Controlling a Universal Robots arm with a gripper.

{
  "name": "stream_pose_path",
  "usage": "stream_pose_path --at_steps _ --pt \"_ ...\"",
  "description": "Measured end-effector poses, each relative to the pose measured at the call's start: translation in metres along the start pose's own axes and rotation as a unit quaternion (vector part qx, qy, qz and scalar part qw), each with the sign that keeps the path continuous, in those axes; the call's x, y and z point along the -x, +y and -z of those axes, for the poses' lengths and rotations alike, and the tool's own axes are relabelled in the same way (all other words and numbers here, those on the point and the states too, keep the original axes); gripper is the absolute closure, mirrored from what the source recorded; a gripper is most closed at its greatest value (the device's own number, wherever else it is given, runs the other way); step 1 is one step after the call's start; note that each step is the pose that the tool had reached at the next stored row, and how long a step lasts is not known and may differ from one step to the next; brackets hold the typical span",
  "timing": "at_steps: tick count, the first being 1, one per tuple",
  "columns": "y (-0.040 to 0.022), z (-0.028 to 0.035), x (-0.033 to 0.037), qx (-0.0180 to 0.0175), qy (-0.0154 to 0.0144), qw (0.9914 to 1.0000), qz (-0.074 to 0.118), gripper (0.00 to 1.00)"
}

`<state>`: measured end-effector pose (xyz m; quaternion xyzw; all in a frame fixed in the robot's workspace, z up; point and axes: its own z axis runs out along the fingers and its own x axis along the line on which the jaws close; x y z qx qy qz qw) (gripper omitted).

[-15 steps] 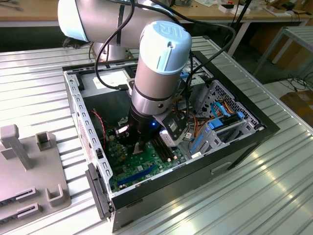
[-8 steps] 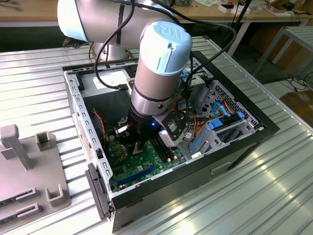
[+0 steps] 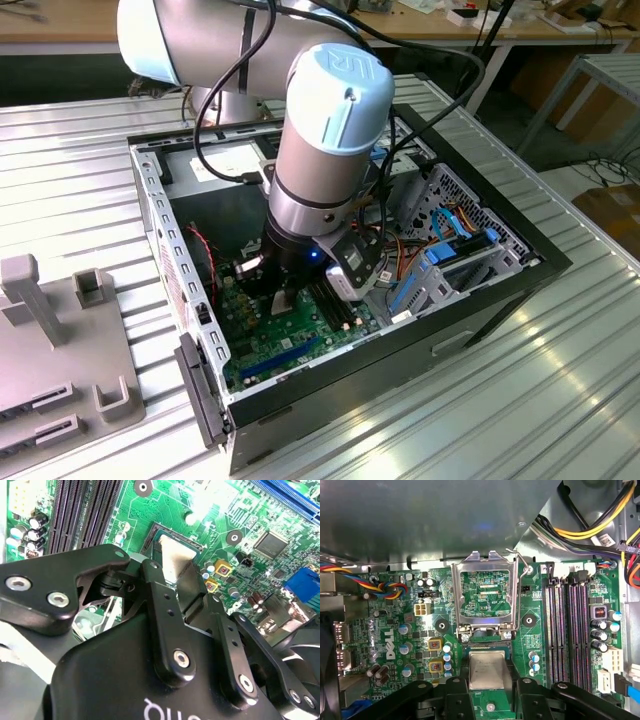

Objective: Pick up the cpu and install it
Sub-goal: 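Place the cpu into insertion slot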

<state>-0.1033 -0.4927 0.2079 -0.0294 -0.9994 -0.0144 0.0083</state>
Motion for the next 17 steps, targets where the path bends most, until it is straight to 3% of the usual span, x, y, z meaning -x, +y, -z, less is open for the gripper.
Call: stream_pose_path --at_steps 7,8,17 --pt "-0.0006 0.0 0.0 -0.0001 0.0002 0.99998 0.006 0.59" --pt "-0.0006 0.0 0.0 -0.0001 0.0002 0.99998 0.007 0.52" --pt "-0.0007 -0.0025 0.0011 -0.0001 0.0002 0.99997 0.007 0.52"
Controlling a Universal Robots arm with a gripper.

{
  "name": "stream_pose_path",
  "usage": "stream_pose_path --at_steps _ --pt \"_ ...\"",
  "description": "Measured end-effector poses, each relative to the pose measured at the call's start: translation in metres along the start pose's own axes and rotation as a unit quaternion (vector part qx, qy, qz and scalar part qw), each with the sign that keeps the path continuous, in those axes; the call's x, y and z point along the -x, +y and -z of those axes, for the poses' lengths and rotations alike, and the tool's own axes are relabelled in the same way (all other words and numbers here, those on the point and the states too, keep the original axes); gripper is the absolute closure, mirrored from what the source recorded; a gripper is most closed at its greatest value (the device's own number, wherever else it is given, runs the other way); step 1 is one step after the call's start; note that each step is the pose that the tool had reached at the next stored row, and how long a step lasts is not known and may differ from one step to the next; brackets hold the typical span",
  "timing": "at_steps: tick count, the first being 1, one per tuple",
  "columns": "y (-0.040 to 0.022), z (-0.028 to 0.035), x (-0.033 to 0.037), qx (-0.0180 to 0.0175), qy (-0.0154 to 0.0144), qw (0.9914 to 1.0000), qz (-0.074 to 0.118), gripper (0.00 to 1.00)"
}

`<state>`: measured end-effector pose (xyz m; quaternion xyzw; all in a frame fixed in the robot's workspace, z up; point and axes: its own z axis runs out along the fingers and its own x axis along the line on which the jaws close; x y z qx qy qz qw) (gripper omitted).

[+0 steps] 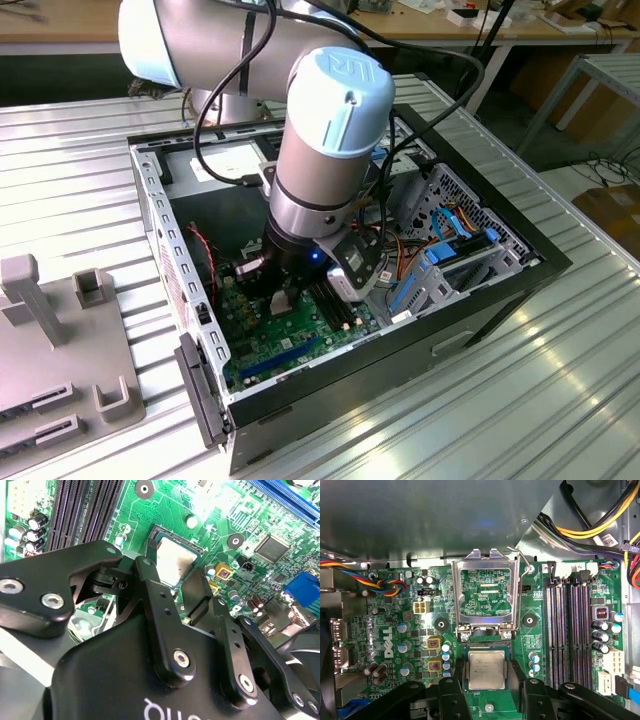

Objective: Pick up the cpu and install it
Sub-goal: 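Place the cpu into insertion slot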

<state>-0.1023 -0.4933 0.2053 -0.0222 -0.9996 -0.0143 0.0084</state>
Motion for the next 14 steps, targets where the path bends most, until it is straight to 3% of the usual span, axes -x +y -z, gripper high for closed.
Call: stream_pose_path --at_steps 2,6,8,9,14 --pt "0.0 -0.0003 0.0002 0.0001 0.0 1.0 0.0 0.54" --pt "0.0 -0.0009 0.0007 0.0 0.0 1.0 0.0 0.78" --pt "0.0 -0.001 0.0008 0.0 -0.0001 1.0 0.0 0.78" --pt "0.0 -0.001 0.0008 0.0 0.0 1.0 0.0 0.85" --pt "0.0 -0.001 0.0009 0.0 -0.0001 1.0 0.0 0.84"
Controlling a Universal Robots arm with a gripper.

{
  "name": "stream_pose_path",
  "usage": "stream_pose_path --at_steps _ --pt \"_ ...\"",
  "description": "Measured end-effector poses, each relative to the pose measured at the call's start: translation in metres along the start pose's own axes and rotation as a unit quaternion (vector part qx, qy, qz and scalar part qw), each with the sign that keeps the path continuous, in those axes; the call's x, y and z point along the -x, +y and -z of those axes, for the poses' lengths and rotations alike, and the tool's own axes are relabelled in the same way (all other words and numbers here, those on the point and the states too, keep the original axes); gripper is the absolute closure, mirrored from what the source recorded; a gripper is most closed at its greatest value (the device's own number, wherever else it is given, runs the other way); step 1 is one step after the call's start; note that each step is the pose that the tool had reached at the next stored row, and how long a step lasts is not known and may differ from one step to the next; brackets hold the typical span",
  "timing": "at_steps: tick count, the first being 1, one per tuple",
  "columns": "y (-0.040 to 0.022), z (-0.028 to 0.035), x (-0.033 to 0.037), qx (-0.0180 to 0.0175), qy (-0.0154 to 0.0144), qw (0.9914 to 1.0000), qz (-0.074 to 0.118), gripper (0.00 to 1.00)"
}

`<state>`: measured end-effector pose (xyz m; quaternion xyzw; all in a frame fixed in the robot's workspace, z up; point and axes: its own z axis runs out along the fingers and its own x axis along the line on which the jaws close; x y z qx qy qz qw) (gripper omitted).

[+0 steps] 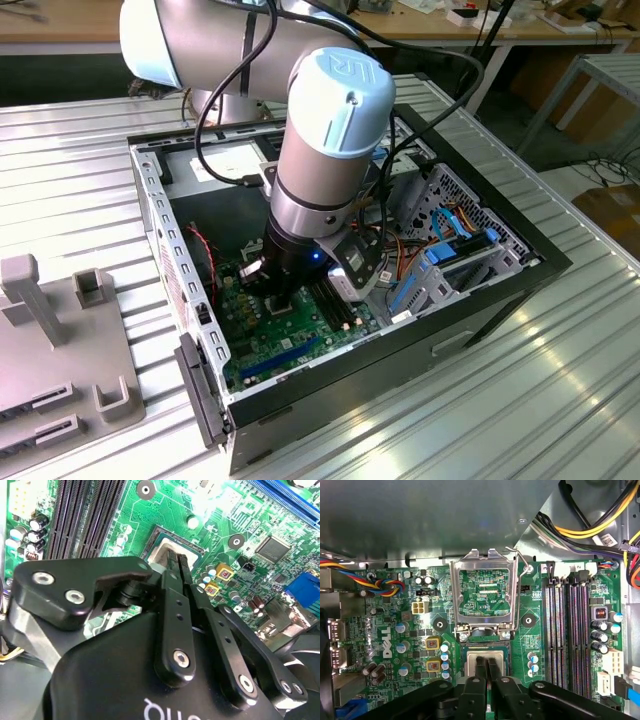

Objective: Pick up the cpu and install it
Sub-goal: 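Place the cpu into insertion slot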

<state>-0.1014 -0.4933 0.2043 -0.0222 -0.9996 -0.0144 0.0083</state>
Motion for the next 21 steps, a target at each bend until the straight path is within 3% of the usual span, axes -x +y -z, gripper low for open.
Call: stream_pose_path --at_steps 2,5,7,12,13,21 --pt "0.0 0.0 0.0 0.0 0.0001 1.0 0.0 0.78" --pt "0.0 0.0 0.0 0.0001 0.0001 1.0 0.0 0.76" --pt "0.0 0.0 0.0 0.0 0.0002 1.0 0.0 0.65" --pt "0.0001 -0.0001 0.0 0.0002 0.0001 1.0 0.0 0.64" --pt "0.0001 -0.0001 0.0001 0.0001 0.0001 1.0 0.0 0.58" --pt "0.0 0.0001 0.0001 0.0001 0.0001 1.0 0.0 0.58"
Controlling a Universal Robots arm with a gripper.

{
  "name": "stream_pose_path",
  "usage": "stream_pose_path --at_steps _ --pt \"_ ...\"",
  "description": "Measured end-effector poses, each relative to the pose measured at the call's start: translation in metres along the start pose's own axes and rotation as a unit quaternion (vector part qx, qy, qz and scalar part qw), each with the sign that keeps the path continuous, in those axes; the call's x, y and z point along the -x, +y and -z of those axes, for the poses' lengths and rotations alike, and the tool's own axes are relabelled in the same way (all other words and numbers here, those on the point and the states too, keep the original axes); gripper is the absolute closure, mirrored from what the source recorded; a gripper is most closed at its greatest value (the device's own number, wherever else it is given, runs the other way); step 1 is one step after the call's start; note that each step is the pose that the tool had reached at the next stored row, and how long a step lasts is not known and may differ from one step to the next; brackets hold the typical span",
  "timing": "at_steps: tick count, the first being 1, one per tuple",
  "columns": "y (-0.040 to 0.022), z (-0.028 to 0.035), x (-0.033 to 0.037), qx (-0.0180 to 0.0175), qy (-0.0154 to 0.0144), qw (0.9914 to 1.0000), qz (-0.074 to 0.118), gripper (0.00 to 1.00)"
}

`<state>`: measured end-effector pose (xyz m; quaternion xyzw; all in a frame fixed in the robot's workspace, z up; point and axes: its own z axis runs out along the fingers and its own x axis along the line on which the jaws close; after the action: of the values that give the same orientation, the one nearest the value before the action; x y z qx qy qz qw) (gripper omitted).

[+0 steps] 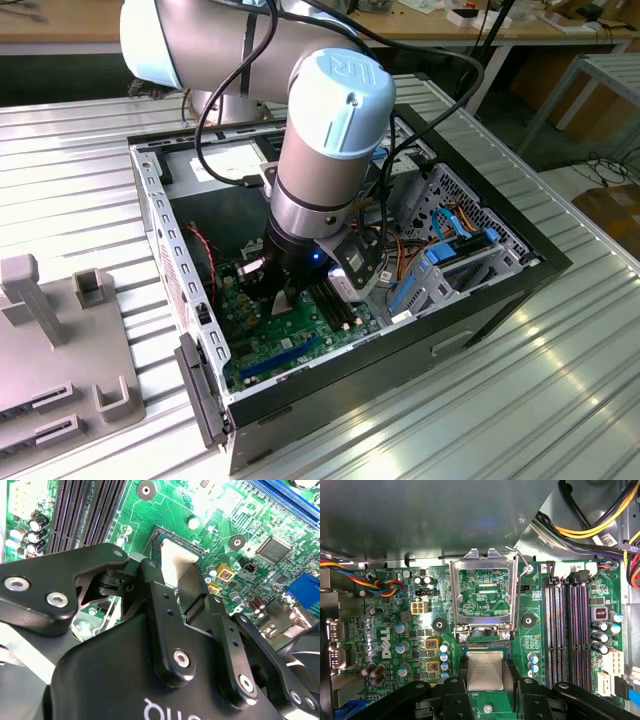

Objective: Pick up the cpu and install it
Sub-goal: 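Place the cpu into insertion slot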

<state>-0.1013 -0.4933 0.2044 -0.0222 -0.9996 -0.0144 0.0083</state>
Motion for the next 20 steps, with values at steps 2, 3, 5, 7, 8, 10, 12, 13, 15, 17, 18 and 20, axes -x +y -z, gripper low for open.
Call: stream_pose_path --at_steps 2,3,5,7,8,10,12,13,15,17,18,20 --pt "0.0 0.0 0.0 0.0 0.0 1.0 0.0 0.58" --pt "0.0 0.0 0.0 0.0 0.0 1.0 0.0 0.58" --pt "0.0 0.0 0.0 0.0 0.0 1.0 0.0 0.57" --pt "0.0 0.0 0.0 0.0001 0.0 1.0 0.0 0.51" --pt "0.0 0.0 0.0 0.0001 0.0 1.0 0.0 0.51" --pt "0.0 0.0 0.0002 0.0002 0.0001 1.0 0.0 0.51" --pt "0.0 -0.0008 0.0002 0.0015 0.0001 1.0 0.0 0.51" --pt "0.0 -0.001 0.0002 0.0019 0.0001 1.0 0.0 0.51" --pt "0.0 -0.0012 0.0002 0.0023 0.0002 1.0 0.0 0.51" --pt "0.0 -0.0012 0.0002 0.0025 0.0001 1.0 0.0 0.51" --pt "0.0 -0.0013 0.0002 0.0026 0.0001 1.0 0.0 0.51" --pt "0.0 -0.0013 0.0002 0.0026 0.0001 1.0 0.0 0.52"
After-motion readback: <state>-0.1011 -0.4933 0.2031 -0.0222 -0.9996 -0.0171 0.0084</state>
